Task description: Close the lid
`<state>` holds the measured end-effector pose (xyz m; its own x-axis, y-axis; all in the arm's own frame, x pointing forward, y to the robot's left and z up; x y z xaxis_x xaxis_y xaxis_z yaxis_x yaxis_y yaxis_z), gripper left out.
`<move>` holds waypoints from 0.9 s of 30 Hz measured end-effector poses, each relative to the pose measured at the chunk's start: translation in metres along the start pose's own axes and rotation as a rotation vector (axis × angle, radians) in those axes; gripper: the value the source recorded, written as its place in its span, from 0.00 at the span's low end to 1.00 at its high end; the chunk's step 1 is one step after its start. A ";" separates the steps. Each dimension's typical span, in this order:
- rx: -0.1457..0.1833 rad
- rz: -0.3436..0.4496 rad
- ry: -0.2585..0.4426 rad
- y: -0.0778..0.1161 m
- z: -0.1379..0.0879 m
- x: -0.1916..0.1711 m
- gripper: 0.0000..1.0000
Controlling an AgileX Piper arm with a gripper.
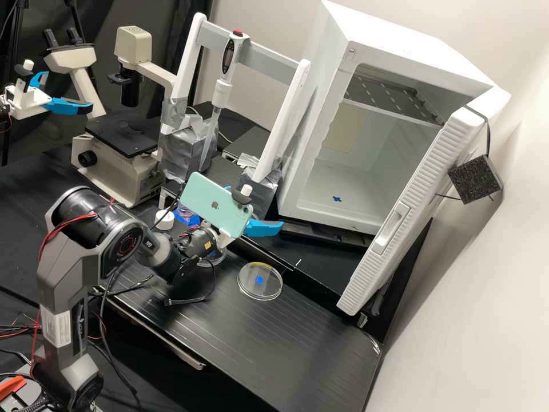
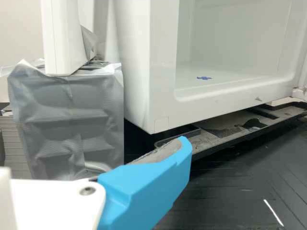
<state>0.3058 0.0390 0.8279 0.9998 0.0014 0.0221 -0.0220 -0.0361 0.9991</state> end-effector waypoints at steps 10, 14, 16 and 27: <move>-0.002 0.011 -0.003 0.002 0.003 -0.003 1.00; -0.007 0.049 -0.017 0.012 0.013 -0.021 1.00; 0.001 0.093 -0.011 0.021 0.020 -0.035 1.00; 0.053 0.325 0.006 0.066 0.045 -0.115 1.00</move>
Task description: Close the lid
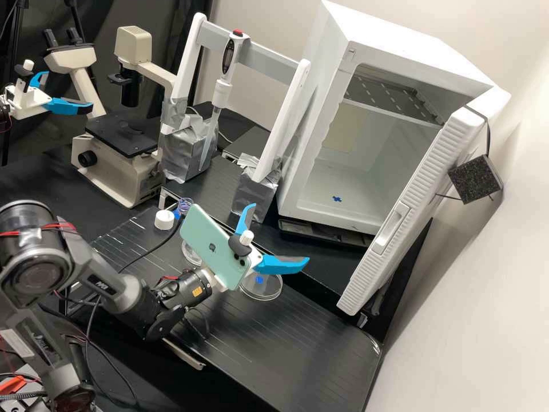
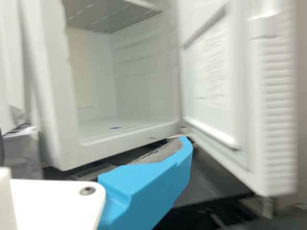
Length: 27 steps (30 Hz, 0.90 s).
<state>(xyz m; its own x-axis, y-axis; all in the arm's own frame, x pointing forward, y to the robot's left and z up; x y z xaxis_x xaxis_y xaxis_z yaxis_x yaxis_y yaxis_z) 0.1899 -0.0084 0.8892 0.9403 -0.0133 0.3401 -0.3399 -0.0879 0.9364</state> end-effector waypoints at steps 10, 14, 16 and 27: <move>-0.013 -0.020 -0.096 -0.001 0.018 -0.025 1.00; -0.006 -0.044 -0.130 -0.006 0.025 -0.026 1.00; -0.011 -0.060 -0.142 -0.009 0.027 -0.026 1.00; -0.063 -0.156 -0.160 -0.028 0.033 -0.024 1.00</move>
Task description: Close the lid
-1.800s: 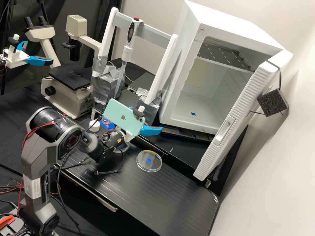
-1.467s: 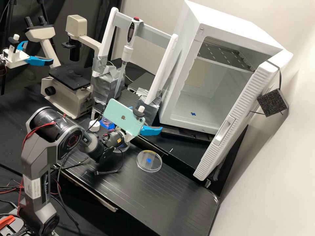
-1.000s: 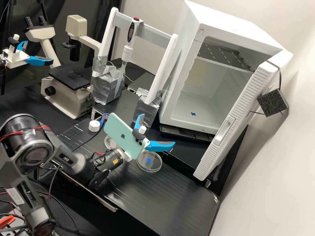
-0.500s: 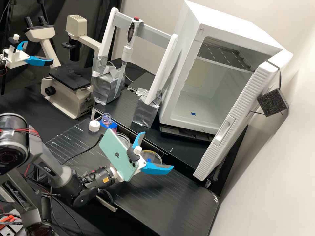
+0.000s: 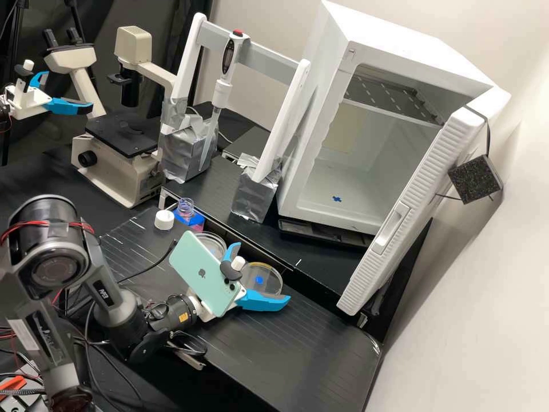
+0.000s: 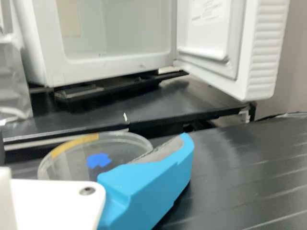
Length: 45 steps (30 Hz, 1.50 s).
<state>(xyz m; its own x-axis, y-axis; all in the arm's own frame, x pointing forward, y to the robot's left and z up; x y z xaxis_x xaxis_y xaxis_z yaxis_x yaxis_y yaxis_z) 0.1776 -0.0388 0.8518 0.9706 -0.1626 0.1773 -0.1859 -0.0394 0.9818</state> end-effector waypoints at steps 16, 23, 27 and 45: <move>-0.043 0.018 -0.010 0.001 0.006 0.002 1.00; -0.082 0.026 -0.013 0.002 0.006 0.001 1.00; -0.084 0.033 -0.017 0.003 0.007 0.001 1.00; -0.115 0.074 -0.039 0.002 0.008 0.003 1.00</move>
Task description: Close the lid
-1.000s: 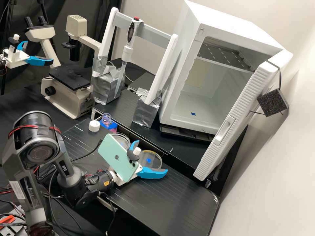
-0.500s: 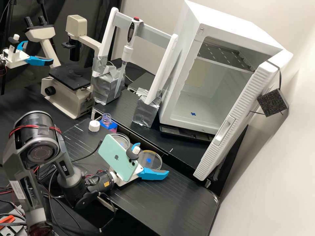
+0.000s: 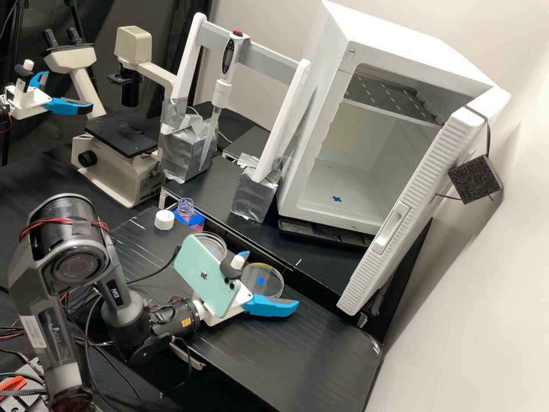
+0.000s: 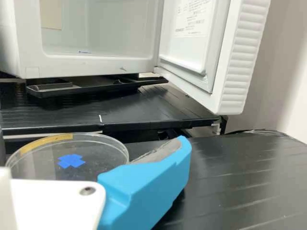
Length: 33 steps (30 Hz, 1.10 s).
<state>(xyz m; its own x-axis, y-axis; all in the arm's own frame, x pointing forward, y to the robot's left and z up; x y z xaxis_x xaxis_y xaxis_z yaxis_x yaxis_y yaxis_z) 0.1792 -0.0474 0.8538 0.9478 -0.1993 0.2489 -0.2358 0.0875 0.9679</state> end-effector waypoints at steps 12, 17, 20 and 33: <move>0.005 0.009 -0.008 0.000 -0.001 0.000 0.00; 0.010 0.018 -0.016 0.000 -0.001 0.000 0.00; 0.010 0.018 -0.016 0.000 -0.001 0.000 0.00; 0.014 0.019 -0.011 -0.001 -0.002 0.002 0.00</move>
<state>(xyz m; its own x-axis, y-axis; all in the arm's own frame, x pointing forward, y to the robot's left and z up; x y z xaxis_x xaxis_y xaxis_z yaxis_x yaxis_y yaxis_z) 0.1820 -0.0458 0.8535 0.9408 -0.2084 0.2673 -0.2565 0.0780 0.9634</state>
